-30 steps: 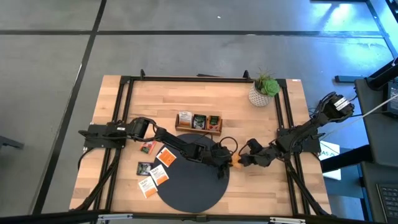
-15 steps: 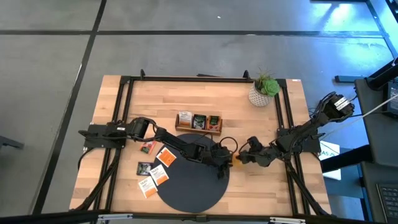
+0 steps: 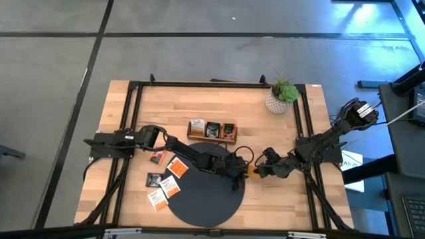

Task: Pick & Place Tea
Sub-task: Put the orange tea bag into the right of the wooden organizer

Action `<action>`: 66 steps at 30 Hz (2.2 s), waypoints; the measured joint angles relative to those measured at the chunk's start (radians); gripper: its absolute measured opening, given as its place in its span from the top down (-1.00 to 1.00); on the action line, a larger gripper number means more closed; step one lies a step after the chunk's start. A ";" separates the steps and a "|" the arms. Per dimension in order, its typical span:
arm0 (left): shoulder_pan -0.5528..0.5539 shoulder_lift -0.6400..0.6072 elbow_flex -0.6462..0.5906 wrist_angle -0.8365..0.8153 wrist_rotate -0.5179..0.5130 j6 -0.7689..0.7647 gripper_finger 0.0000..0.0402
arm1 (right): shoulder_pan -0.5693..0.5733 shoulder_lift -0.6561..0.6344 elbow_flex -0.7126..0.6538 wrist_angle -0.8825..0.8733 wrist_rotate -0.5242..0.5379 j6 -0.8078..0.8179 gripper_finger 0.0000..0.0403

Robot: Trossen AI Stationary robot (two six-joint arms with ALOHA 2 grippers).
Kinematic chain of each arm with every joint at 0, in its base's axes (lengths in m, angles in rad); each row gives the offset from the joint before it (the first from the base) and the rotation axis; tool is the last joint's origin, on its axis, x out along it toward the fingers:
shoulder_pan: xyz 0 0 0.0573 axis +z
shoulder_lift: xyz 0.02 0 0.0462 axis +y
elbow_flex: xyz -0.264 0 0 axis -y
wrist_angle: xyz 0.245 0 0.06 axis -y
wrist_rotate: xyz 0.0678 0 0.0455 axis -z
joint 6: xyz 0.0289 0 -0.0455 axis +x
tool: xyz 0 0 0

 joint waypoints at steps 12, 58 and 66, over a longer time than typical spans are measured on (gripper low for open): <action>0.018 -0.208 -0.006 -0.247 0.023 0.212 0.49 | 0.000 -0.019 0.001 0.000 0.000 -0.052 0.85; -0.145 -0.668 -0.001 -0.274 -0.361 1.501 0.38 | -0.019 -0.267 0.117 0.670 -0.034 -0.417 0.91; -0.157 -0.662 -0.001 -0.275 -0.414 1.640 0.38 | -0.028 -0.214 0.165 0.673 -0.034 -0.414 0.83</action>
